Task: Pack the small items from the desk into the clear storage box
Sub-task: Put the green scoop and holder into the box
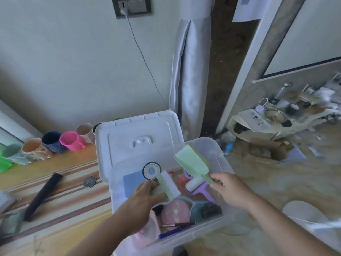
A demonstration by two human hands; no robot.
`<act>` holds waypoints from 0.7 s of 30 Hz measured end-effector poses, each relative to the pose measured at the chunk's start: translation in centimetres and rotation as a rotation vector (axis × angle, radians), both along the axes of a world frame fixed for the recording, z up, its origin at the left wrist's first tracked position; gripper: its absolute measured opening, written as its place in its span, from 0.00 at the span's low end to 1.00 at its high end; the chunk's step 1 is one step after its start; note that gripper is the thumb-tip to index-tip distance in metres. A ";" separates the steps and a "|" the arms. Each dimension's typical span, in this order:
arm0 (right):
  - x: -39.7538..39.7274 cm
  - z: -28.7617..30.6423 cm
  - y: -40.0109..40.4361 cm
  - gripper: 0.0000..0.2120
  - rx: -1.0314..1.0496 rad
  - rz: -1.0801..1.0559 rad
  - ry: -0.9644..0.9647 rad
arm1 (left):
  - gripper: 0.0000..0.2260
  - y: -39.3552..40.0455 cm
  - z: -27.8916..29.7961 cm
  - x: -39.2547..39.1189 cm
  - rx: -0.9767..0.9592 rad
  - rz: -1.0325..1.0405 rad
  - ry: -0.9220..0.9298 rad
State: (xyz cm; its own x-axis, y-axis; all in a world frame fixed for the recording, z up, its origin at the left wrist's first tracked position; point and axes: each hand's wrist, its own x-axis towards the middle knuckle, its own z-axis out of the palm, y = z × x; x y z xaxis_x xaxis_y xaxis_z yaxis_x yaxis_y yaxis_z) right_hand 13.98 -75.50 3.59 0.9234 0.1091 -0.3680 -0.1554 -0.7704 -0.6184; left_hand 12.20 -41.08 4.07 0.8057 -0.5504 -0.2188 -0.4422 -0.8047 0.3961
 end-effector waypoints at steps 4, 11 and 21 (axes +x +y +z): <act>1.0 -2.4 -0.4 0.12 -0.166 -0.027 0.046 | 0.30 1.5 -1.0 0.0 0.013 0.031 0.007; 2.4 -7.8 4.2 0.12 -0.268 0.045 0.147 | 0.28 1.3 -1.7 -0.8 -0.039 0.244 0.011; 2.1 -6.2 5.2 0.06 -0.187 -0.013 0.142 | 0.35 -1.3 -2.1 -0.1 -0.315 0.472 0.120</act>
